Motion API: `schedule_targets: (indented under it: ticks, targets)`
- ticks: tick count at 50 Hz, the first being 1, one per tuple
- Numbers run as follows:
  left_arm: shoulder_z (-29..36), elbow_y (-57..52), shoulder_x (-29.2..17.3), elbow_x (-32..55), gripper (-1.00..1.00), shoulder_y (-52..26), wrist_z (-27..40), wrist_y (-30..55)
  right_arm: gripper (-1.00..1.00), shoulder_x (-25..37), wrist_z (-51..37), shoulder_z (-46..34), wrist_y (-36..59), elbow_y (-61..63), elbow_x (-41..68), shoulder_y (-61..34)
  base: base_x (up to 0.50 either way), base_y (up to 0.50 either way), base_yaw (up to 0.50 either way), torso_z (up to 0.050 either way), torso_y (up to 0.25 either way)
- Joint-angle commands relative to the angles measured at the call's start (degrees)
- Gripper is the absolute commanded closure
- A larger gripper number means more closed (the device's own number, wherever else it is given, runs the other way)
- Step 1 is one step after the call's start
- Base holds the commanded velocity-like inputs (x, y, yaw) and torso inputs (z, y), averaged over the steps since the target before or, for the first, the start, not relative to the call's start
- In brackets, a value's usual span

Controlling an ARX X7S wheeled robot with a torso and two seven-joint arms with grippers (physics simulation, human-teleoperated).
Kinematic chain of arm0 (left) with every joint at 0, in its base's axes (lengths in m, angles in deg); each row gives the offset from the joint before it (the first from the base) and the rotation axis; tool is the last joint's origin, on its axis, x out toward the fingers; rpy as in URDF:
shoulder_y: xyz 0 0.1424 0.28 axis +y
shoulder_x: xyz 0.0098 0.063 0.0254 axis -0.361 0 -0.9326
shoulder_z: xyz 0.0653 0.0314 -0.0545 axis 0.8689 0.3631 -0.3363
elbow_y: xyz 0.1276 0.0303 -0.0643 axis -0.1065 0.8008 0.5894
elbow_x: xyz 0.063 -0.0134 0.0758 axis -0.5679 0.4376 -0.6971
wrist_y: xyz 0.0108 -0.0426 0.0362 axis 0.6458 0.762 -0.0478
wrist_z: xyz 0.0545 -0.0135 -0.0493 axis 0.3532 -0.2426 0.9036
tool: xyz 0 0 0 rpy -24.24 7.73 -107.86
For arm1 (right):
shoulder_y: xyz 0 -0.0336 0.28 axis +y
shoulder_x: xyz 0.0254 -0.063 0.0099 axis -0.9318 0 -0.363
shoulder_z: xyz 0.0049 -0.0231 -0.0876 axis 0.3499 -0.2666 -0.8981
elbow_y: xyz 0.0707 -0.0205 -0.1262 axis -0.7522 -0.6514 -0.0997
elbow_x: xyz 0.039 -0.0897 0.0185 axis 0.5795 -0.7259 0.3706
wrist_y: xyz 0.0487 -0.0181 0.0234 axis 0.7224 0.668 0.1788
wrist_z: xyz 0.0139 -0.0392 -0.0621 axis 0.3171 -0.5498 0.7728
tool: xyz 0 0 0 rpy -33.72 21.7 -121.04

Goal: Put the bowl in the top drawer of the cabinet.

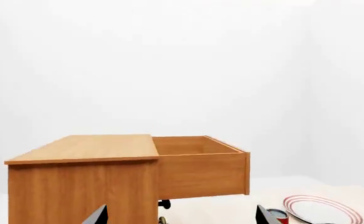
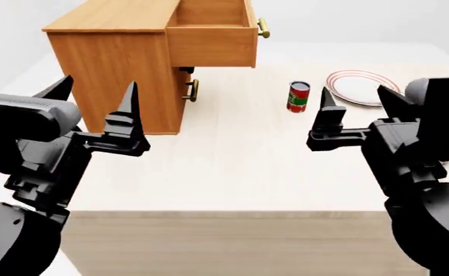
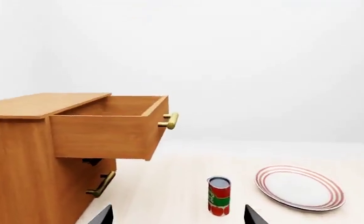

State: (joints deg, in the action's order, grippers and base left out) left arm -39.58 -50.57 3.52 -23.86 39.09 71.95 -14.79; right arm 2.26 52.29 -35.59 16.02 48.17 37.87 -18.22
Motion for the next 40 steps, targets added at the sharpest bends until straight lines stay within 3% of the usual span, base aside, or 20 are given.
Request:
schedule_targets:
  ticks: [1,19,29,40]
  targets:
    - [-6.7,2.2,-2.3,12.9,-1.0,-24.3,2.6,18.1,-1.0,8.4,-8.3,0.2,11.5,-4.5,17.8,-22.3,0.11,0.0,0.0,0.0,0.0]
    - [-0.8,16.4,-4.5,14.1,-1.0,-51.6,4.4,27.0,-1.0,12.9,4.4,-19.5,-2.7,-28.3,4.5,-44.3,0.17,0.0,0.0,0.0,0.0]
    - [0.9,23.2,-4.2,14.2,-1.0,-59.3,4.2,27.6,-1.0,12.2,7.5,-23.1,-5.3,-34.7,2.1,-50.3,0.2,0.0,0.0,0.0,0.0]
    - [3.4,25.6,-4.7,13.4,-1.0,-60.6,3.6,26.0,-1.0,12.8,8.2,-23.7,-6.1,-35.4,1.6,-51.5,0.22,0.0,0.0,0.0,0.0]
